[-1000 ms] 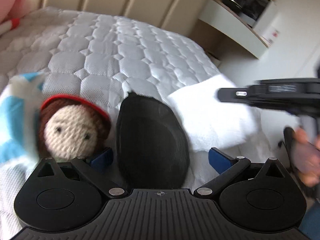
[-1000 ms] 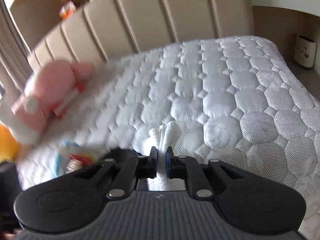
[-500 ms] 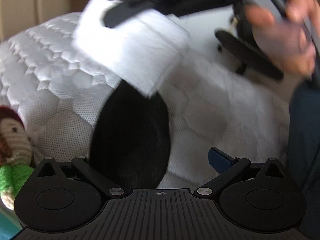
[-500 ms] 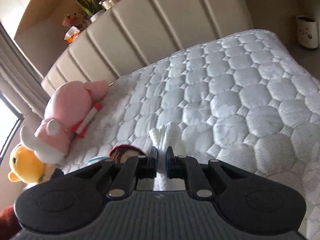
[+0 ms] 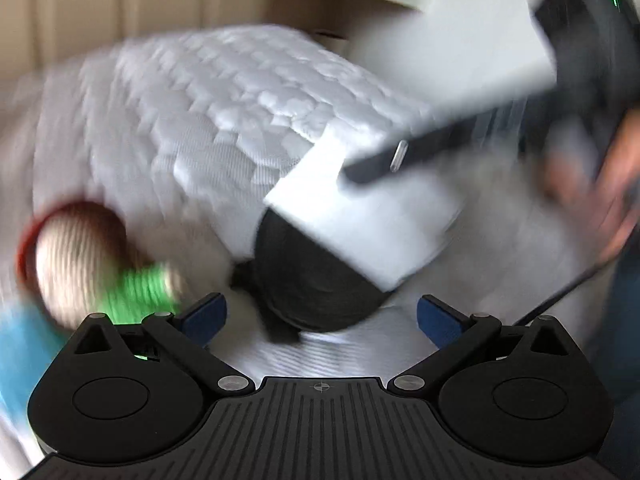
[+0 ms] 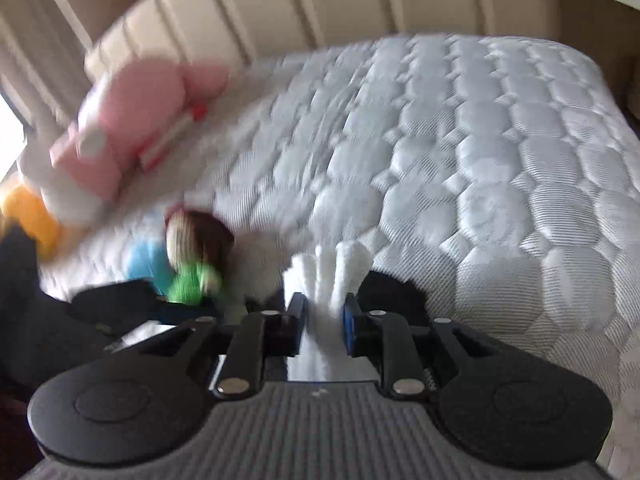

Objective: Organize soft objects
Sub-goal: 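Wipe the black cap's outer shell with the towel in the right tool, then grasp the black cap's rim with the left tool while the right tool wipes it, then turn the black cap over with the left tool and release it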

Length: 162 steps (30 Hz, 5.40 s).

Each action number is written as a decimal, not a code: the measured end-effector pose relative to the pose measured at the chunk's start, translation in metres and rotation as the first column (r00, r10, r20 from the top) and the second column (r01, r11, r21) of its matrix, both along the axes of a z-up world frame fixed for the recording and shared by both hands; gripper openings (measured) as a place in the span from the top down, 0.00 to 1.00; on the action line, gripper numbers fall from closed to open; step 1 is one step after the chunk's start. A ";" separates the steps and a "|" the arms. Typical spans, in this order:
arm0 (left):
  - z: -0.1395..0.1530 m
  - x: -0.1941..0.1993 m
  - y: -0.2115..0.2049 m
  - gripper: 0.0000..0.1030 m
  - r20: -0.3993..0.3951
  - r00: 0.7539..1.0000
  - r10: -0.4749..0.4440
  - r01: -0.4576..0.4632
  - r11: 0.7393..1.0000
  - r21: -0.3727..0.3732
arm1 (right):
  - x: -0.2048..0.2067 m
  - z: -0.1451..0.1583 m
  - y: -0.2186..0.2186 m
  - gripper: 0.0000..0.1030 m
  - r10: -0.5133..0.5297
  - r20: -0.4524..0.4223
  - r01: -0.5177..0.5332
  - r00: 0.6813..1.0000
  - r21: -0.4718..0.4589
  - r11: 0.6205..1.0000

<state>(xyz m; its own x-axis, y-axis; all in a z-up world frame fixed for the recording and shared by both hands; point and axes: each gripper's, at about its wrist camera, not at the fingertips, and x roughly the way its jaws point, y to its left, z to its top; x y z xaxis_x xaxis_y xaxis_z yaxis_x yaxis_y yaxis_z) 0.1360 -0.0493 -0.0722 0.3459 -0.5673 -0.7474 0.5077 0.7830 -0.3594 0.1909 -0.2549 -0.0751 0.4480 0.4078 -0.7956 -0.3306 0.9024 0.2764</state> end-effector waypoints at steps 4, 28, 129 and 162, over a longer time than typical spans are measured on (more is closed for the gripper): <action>-0.026 -0.008 0.038 0.00 -0.315 0.936 0.154 -0.251 0.922 -0.295 | -0.002 -0.021 0.024 0.69 0.082 0.009 -0.080 0.997 -0.129 0.988; 0.000 -0.045 -0.002 0.00 -0.032 0.999 0.016 -0.018 0.998 -0.066 | -0.001 -0.014 -0.021 0.93 -0.127 0.036 0.132 0.991 -0.239 0.962; -0.027 -0.088 -0.112 0.35 0.486 0.784 -0.386 0.198 0.898 0.393 | -0.033 0.059 -0.065 0.92 -0.147 0.044 0.129 0.988 0.283 0.950; -0.021 -0.144 -0.117 0.01 0.480 0.669 -0.567 0.274 0.789 0.550 | -0.028 0.024 -0.090 0.88 -0.266 0.042 0.268 0.963 -0.047 0.962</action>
